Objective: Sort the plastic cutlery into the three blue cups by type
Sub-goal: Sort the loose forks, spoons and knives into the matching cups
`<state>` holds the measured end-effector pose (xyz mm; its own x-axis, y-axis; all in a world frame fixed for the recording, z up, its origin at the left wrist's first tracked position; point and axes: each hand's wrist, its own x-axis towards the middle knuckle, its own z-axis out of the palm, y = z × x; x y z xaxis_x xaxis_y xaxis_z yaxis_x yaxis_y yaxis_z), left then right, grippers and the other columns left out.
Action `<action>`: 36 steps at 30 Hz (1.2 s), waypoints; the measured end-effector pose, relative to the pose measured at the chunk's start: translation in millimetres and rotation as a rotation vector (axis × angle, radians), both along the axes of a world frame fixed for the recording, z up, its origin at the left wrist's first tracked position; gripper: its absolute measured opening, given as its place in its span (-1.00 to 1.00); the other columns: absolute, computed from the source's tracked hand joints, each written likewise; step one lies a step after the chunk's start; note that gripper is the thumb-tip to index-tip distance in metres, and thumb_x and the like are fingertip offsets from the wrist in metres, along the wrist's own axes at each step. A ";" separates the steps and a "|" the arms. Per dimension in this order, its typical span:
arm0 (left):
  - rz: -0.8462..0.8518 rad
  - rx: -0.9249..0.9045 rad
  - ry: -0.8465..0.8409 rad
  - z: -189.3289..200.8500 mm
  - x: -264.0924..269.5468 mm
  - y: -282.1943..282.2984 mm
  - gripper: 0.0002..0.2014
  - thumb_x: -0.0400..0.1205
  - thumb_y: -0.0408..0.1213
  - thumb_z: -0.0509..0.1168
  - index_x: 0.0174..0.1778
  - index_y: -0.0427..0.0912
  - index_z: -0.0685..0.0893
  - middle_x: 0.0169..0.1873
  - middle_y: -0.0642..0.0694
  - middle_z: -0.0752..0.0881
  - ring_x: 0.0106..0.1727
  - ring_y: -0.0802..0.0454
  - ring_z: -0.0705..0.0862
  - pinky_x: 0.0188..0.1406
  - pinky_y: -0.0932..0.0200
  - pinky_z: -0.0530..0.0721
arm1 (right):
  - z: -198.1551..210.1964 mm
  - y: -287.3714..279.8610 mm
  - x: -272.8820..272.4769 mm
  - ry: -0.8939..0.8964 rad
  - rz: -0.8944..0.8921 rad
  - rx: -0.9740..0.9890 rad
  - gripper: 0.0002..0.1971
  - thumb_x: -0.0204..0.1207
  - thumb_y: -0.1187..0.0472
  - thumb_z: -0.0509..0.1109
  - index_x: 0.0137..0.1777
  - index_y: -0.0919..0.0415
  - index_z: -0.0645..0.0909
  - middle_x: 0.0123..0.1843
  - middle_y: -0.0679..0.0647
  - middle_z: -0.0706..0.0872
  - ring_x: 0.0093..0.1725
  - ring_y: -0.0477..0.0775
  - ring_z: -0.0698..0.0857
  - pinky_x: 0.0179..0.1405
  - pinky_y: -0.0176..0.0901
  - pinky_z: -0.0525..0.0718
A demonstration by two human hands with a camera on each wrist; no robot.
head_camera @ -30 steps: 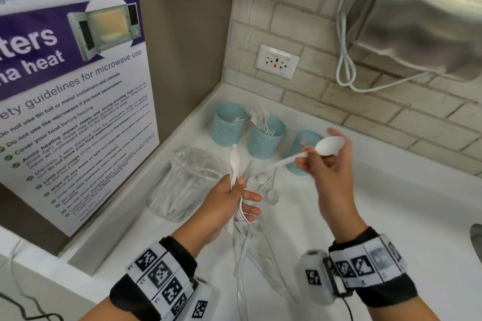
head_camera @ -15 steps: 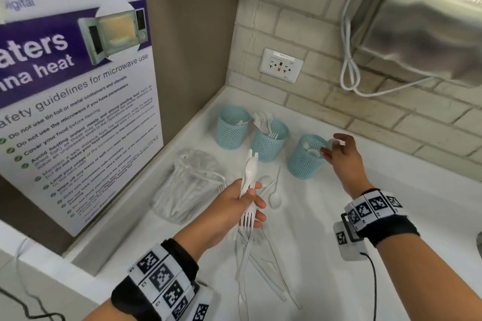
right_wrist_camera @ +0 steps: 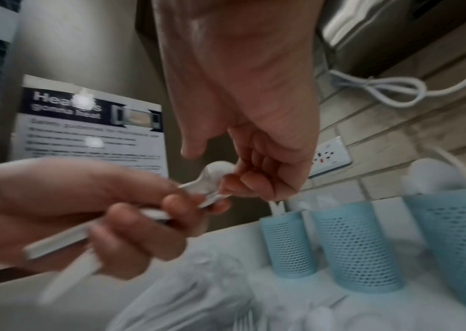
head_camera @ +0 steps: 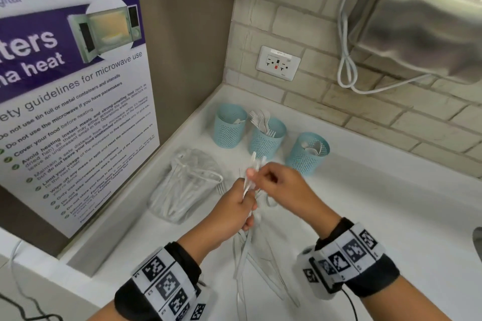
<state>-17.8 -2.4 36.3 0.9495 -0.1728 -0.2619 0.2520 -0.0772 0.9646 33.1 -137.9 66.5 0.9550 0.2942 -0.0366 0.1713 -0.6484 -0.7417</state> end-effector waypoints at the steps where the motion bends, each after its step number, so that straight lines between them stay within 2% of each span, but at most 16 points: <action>1: -0.015 0.036 -0.019 -0.2 -0.1 -0.4 -0.82 0.76 -0.27 0.00 0.22 -0.12 0.43 -0.28 -0.02 0.50 -0.49 0.13 0.50 -0.51 0.26 0.49 | -4.2 4.9 -4.2 0.003 0.016 -0.061 -0.64 0.49 -0.17 0.41 -0.33 0.10 0.57 -0.49 -0.16 0.55 -0.46 -0.26 0.51 -0.39 -0.41 0.42; 3: -0.040 0.085 -0.042 -0.9 -0.3 0.0 -0.85 0.75 -0.32 0.00 0.21 -0.16 0.37 -0.29 -0.03 0.48 -0.49 0.12 0.50 -0.49 0.22 0.50 | -9.4 9.1 -6.5 0.026 -0.007 -0.076 -0.70 0.55 -0.03 0.38 -0.33 0.14 0.55 -0.44 -0.11 0.59 -0.40 -0.17 0.55 -0.35 -0.23 0.52; 5: -0.052 0.095 -0.047 -0.9 -0.6 1.8 -0.85 0.74 -0.33 0.02 0.20 -0.19 0.36 -0.28 -0.04 0.48 -0.48 0.13 0.49 -0.47 0.22 0.50 | -8.1 9.4 -4.8 0.093 -0.068 0.052 -0.78 0.60 0.09 0.30 -0.20 0.20 0.62 -0.31 0.01 0.71 -0.33 -0.09 0.64 -0.22 -0.03 0.62; 8: -0.052 0.047 -0.008 -0.1 -0.8 5.1 -0.84 0.73 -0.30 0.06 0.20 -0.21 0.40 -0.29 -0.05 0.48 -0.48 0.13 0.48 -0.48 0.25 0.48 | -0.5 8.0 -1.2 0.173 -0.204 0.370 -0.80 0.69 0.21 0.16 0.02 0.24 0.61 -0.24 0.00 0.77 -0.33 -0.16 0.73 -0.25 -0.23 0.65; 10: -0.044 -0.009 0.039 -0.2 -0.6 7.0 -0.83 0.72 -0.30 0.08 0.18 -0.24 0.45 -0.32 -0.03 0.49 -0.49 0.14 0.46 -0.51 0.27 0.45 | 7.8 6.7 1.4 0.176 -0.258 0.627 -0.77 0.75 0.22 0.08 0.16 0.33 0.51 -0.22 0.07 0.81 -0.24 -0.02 0.80 -0.21 -0.22 0.71; 11: -0.036 -0.043 0.065 -0.6 -0.3 7.8 -0.81 0.73 -0.27 0.10 0.19 -0.25 0.48 -0.33 -0.02 0.49 -0.50 0.15 0.45 -0.52 0.29 0.43 | 12.5 5.2 2.5 0.153 -0.273 0.721 -0.77 0.76 0.20 0.05 0.17 0.33 0.47 -0.26 0.09 0.79 -0.23 0.04 0.81 -0.21 -0.19 0.73; 13: -0.018 -0.120 0.110 -0.5 0.5 9.2 -0.74 0.73 -0.17 0.14 0.20 -0.26 0.53 -0.36 -0.01 0.48 -0.52 0.15 0.42 -0.56 0.31 0.38 | 22.0 1.6 2.8 0.086 -0.280 0.789 -0.80 0.77 0.17 0.05 0.05 0.26 0.44 -0.39 0.04 0.64 -0.36 0.01 0.75 -0.29 -0.20 0.71; 15: -0.008 -0.213 0.138 1.4 1.7 10.9 -0.67 0.74 -0.08 0.11 0.19 -0.26 0.58 -0.39 -0.02 0.48 -0.55 0.14 0.39 -0.61 0.32 0.31 | 25.5 -2.9 2.2 0.020 -0.197 0.661 -0.82 0.74 0.14 0.13 -0.05 0.18 0.46 -0.43 -0.05 0.47 -0.48 -0.09 0.55 -0.40 -0.27 0.55; 16: -0.011 -0.265 0.148 3.1 2.5 12.1 -0.63 0.74 -0.03 0.08 0.16 -0.24 0.62 -0.42 -0.03 0.49 -0.57 0.14 0.37 -0.64 0.33 0.26 | 24.3 -4.5 1.8 -0.005 -0.111 0.536 -0.85 0.71 0.13 0.20 -0.07 0.15 0.50 -0.41 -0.09 0.47 -0.46 -0.13 0.50 -0.39 -0.32 0.50; 18: -0.022 -0.355 0.174 6.1 4.9 14.6 -0.56 0.75 0.04 0.01 0.03 -0.22 0.65 -0.48 -0.05 0.53 -0.62 0.13 0.33 -0.69 0.35 0.21 | 18.3 -6.8 0.8 -0.029 0.083 0.247 -0.96 0.59 0.15 0.39 -0.04 0.08 0.61 -0.26 -0.09 0.54 -0.34 -0.22 0.55 -0.28 -0.43 0.51; 21: -0.044 -0.428 0.220 8.2 7.4 18.6 -0.65 0.75 -0.08 0.04 -0.13 -0.23 0.61 -0.47 -0.14 0.59 -0.69 0.14 0.30 -0.72 0.39 0.16 | 2.2 -11.5 1.1 -0.122 0.224 -0.067 -0.74 0.45 0.22 0.55 0.13 0.13 0.70 -0.07 -0.04 0.45 -0.13 -0.24 0.52 -0.18 -0.54 0.49; 25: -0.049 -0.464 0.245 6.9 7.9 22.1 -0.73 0.71 -0.29 0.03 -0.13 -0.27 0.62 -0.44 -0.19 0.65 -0.72 0.16 0.29 -0.75 0.44 0.12 | -9.8 -12.6 0.5 -0.296 0.236 -0.119 -0.68 0.39 0.21 0.60 0.13 0.21 0.70 0.00 -0.08 0.42 -0.09 -0.31 0.49 -0.18 -0.58 0.44; 30: -0.062 -0.540 0.289 12.1 8.5 26.6 -0.73 0.67 -0.31 0.03 0.01 -0.33 0.62 -0.39 -0.22 0.71 -0.69 0.15 0.35 -0.75 0.35 0.16 | -14.8 -15.5 2.8 -0.409 0.237 -0.125 -0.72 0.41 0.15 0.56 0.11 0.15 0.71 -0.05 -0.16 0.47 -0.09 -0.38 0.50 -0.12 -0.59 0.38; 33: -0.039 -0.543 0.305 13.3 9.0 28.5 -0.73 0.64 -0.30 0.09 0.03 -0.33 0.66 -0.34 -0.25 0.75 -0.66 0.14 0.38 -0.71 0.34 0.17 | -13.9 -16.8 2.8 -0.431 0.256 -0.142 -0.74 0.47 0.08 0.44 0.10 0.18 0.72 -0.05 -0.17 0.52 -0.09 -0.26 0.50 -0.08 -0.53 0.39; 35: 0.022 -0.549 0.315 15.7 9.0 29.7 -0.75 0.63 -0.29 0.14 0.01 -0.30 0.69 -0.24 -0.29 0.79 -0.61 0.11 0.47 -0.66 0.35 0.28 | -14.8 -19.4 2.9 -0.438 0.230 -0.148 -0.75 0.50 0.09 0.37 0.07 0.19 0.72 -0.09 -0.14 0.57 -0.10 -0.16 0.53 -0.09 -0.49 0.40; 36: 0.055 -0.548 0.305 15.7 9.7 30.7 -0.76 0.64 -0.30 0.14 0.01 -0.29 0.70 -0.19 -0.28 0.80 -0.55 0.10 0.52 -0.60 0.34 0.38 | -15.9 -21.5 3.2 -0.441 0.206 -0.137 -0.77 0.50 0.10 0.38 0.06 0.20 0.72 -0.13 -0.13 0.57 -0.13 -0.21 0.52 -0.11 -0.50 0.41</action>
<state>-8.1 28.3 52.0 0.8573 -0.3114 -0.4100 0.5118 0.4289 0.7444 36.4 -159.4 50.7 0.8111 0.4985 0.3059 0.5835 -0.6544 -0.4809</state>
